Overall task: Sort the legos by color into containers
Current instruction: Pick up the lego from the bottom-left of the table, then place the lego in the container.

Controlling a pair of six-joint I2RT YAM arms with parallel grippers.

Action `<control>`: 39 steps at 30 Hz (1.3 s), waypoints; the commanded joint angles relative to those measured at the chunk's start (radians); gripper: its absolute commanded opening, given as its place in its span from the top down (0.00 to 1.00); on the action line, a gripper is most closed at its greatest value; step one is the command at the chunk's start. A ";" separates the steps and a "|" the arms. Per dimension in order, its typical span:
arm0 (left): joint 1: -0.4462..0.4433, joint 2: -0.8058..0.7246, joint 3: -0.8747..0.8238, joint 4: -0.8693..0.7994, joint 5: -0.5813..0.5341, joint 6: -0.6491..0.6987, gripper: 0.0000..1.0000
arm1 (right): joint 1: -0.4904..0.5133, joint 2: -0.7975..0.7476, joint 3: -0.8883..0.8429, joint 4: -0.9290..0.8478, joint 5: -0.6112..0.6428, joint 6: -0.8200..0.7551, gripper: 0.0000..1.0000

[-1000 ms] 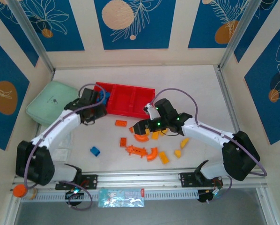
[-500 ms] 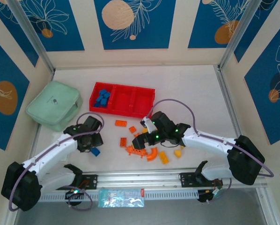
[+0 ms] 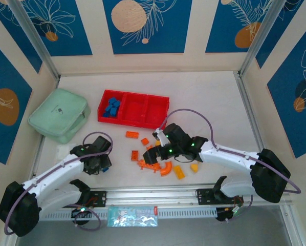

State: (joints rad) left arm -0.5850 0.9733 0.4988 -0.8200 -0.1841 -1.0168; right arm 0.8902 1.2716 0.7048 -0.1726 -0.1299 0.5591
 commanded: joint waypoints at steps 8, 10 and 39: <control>-0.012 0.065 -0.002 0.062 0.030 0.027 0.60 | 0.004 0.031 0.055 -0.025 -0.015 0.002 0.01; -0.014 0.069 0.009 0.057 0.031 0.030 0.63 | 0.000 0.032 0.065 -0.038 -0.015 -0.005 0.01; 0.304 0.637 0.911 0.026 0.012 0.505 0.71 | -0.181 0.123 0.400 -0.134 -0.073 0.032 0.01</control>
State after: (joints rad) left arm -0.3126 1.5433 1.3434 -0.8230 -0.1913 -0.5655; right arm 0.7399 1.3731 1.0634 -0.2829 -0.1547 0.5774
